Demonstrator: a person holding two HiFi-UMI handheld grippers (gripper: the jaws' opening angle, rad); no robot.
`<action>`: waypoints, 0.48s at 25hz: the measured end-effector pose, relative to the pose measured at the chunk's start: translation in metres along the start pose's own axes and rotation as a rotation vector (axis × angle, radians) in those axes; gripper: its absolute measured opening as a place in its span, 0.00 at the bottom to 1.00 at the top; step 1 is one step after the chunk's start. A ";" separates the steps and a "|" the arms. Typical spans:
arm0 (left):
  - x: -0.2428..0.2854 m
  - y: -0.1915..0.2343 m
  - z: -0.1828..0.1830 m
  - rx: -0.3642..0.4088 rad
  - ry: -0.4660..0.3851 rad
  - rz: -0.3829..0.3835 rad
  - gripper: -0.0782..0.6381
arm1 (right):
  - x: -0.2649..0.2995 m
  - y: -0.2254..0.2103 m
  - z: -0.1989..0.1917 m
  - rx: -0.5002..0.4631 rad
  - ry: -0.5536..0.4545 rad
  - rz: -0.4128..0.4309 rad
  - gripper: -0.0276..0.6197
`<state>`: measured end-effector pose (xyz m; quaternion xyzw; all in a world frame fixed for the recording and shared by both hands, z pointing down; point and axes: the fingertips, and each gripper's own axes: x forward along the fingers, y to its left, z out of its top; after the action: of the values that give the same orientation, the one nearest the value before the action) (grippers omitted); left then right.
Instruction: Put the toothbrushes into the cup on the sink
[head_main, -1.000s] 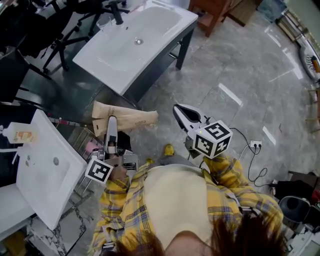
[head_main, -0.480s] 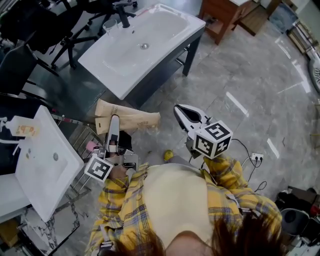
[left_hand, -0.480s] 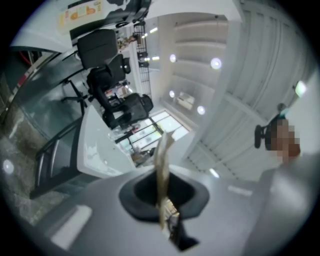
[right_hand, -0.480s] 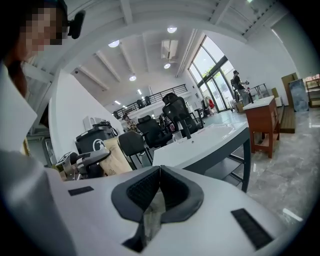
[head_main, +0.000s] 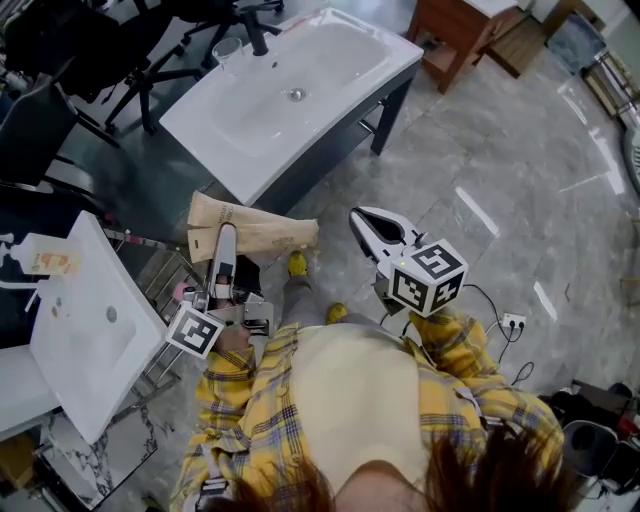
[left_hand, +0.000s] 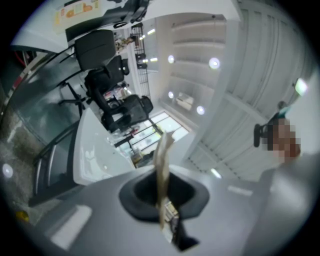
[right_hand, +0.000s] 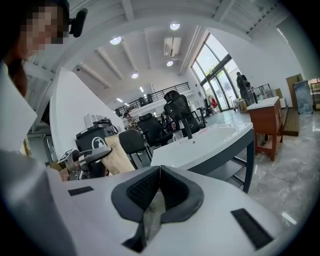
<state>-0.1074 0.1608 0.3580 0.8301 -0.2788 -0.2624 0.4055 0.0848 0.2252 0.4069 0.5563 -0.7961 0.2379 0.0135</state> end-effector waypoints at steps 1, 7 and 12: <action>0.005 0.002 0.001 0.004 0.004 -0.004 0.12 | 0.004 -0.002 0.002 -0.004 0.003 0.000 0.06; 0.031 0.019 0.013 -0.012 0.013 -0.018 0.12 | 0.031 -0.009 0.014 -0.030 0.035 0.006 0.06; 0.052 0.038 0.026 -0.030 0.023 -0.018 0.12 | 0.063 -0.011 0.031 -0.049 0.046 0.021 0.06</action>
<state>-0.0972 0.0920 0.3640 0.8294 -0.2627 -0.2606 0.4186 0.0783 0.1546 0.4010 0.5416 -0.8071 0.2312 0.0428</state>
